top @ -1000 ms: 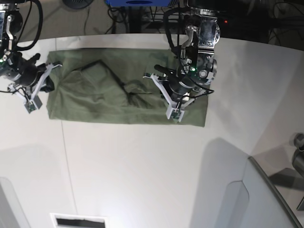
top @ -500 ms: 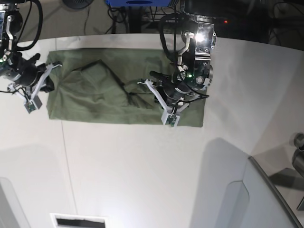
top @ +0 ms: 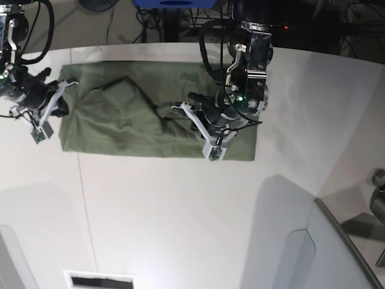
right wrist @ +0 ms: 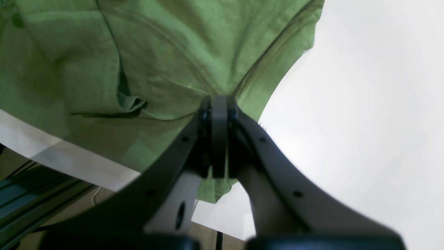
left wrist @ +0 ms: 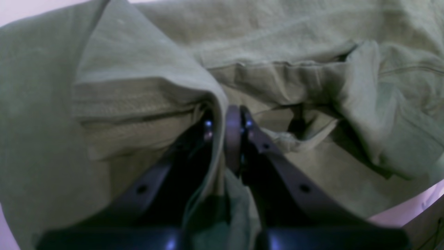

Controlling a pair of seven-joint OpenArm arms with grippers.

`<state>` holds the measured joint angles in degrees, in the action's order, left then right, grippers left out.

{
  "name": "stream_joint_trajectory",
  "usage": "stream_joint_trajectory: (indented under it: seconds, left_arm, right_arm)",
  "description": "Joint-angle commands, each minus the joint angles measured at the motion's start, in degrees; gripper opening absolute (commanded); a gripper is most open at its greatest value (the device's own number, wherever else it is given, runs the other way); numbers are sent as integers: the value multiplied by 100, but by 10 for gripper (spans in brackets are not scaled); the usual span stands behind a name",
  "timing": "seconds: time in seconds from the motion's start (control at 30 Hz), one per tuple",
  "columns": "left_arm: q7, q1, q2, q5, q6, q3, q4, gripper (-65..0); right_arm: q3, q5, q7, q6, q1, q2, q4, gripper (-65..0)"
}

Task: Layout the t-shirt on the table in an organized manner, then fold the t-shirt properly
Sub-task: 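Carry the left gripper's end of the shirt toward the right gripper, then release the folded end and reposition the left gripper over the fold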

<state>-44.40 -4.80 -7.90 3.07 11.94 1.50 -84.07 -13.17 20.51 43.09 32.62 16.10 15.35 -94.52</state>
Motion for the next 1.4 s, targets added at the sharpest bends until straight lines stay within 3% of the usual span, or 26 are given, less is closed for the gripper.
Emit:
stream_joint_trajectory:
  seconds: [0.0,0.13,0.3,0.47,0.53,1.07,1.1,1.17,1.23,1.37]
  left_arm:
    - [93,71,-41,58,-3,22,-81,-650]
    - [84,71,-41,58,-3,30,-81,-637]
    - [84,80,-41,58,-3,83,-81,-425]
    - [84,80,-32,5,-3,576,-81,-298]
    - [84,133,-32,5,-3,716,-81,-285]
    - [49,563,-49,67,-21,2316,209,-296]
    - [49,484,-32,23,-126,2307,42,-323]
    - [49,379,12,-100,-636,2193,-362,-448]
    - [40,168,126,-364,-1243,2000,-802,-650]
    - [-21,-430,346,-663,-1762,1569,-1514,-650]
  right_arm:
    - [-24,37,-103,21,-41,78,-91,-650]
    - [-15,37,-103,21,-49,78,-91,-650]
    - [-6,37,-103,21,-49,78,-91,-650]
    - [-6,37,-103,21,-49,78,-100,-650]
    - [-6,37,-103,21,-49,78,-100,-650]
    - [-6,37,-103,21,-58,87,-100,-650]
    - [-6,37,-103,21,-58,87,-100,-650]
    - [-6,37,-103,21,-58,87,-100,-650]
    - [-6,37,-103,21,-58,95,-100,-650]
    - [-6,37,-103,21,-58,87,-100,-650]
